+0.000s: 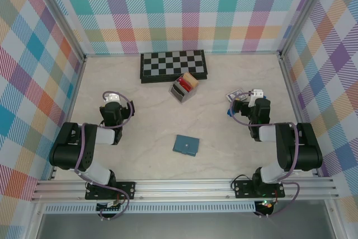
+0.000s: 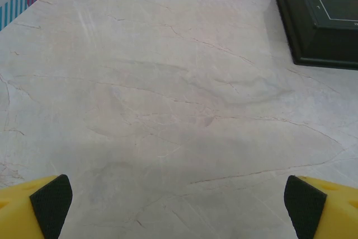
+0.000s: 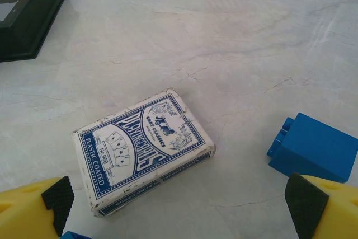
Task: Put the credit cards into the card holder
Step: Rotate the card holder at the bottom-center of the table.
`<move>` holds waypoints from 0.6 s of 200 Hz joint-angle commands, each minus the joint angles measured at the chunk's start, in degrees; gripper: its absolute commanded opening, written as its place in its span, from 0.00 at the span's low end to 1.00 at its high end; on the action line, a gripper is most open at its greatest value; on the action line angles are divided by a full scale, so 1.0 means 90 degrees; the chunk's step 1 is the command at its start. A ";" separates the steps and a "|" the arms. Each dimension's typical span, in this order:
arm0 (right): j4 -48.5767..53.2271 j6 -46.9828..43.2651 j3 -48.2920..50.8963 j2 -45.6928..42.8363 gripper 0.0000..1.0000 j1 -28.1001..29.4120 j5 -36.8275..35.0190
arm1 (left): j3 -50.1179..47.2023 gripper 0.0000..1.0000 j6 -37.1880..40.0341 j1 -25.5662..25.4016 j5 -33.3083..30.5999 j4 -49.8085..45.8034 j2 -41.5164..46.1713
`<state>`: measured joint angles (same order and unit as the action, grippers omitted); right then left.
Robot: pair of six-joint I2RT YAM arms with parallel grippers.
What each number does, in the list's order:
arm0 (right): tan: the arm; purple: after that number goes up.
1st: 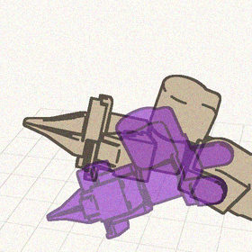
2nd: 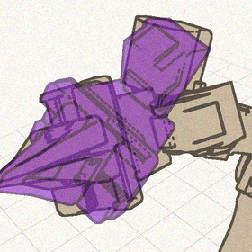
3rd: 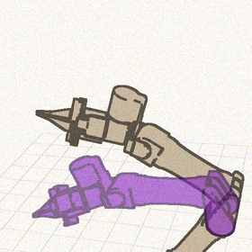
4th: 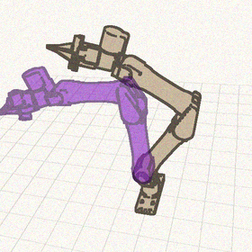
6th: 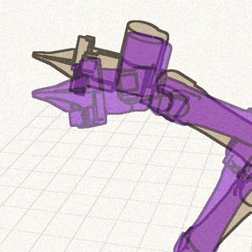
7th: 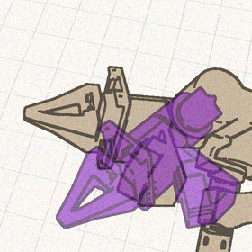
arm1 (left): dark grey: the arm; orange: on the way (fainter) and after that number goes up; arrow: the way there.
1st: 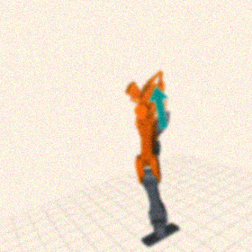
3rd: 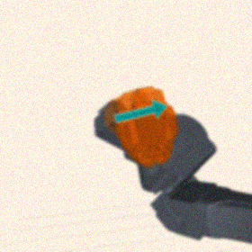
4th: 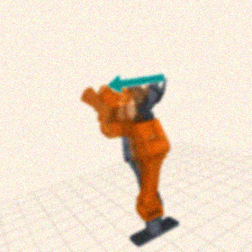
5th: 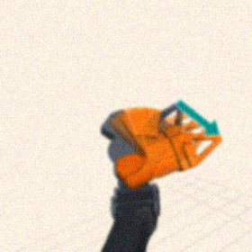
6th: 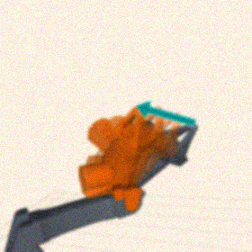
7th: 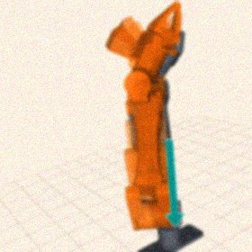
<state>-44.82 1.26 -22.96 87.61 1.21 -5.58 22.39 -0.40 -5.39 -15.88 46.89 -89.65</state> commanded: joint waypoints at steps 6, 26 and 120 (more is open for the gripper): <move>-0.0147 0.0075 -0.0076 -0.0045 1.00 0.0040 -0.0044 | 0.0049 1.00 -0.0004 -0.0018 0.0050 0.0180 0.0007; -0.0142 0.0075 -0.0076 -0.0043 1.00 0.0041 -0.0047 | 0.0048 1.00 -0.0006 -0.0023 0.0049 0.0180 0.0011; 0.0067 -0.0110 -0.0118 -0.0223 1.00 0.0035 0.0389 | -0.0329 1.00 -0.0072 -0.0018 -0.0055 0.0489 0.0439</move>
<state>-44.73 1.04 -22.96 87.57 1.21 -4.49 21.96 -0.43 -5.39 -15.90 47.31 -89.36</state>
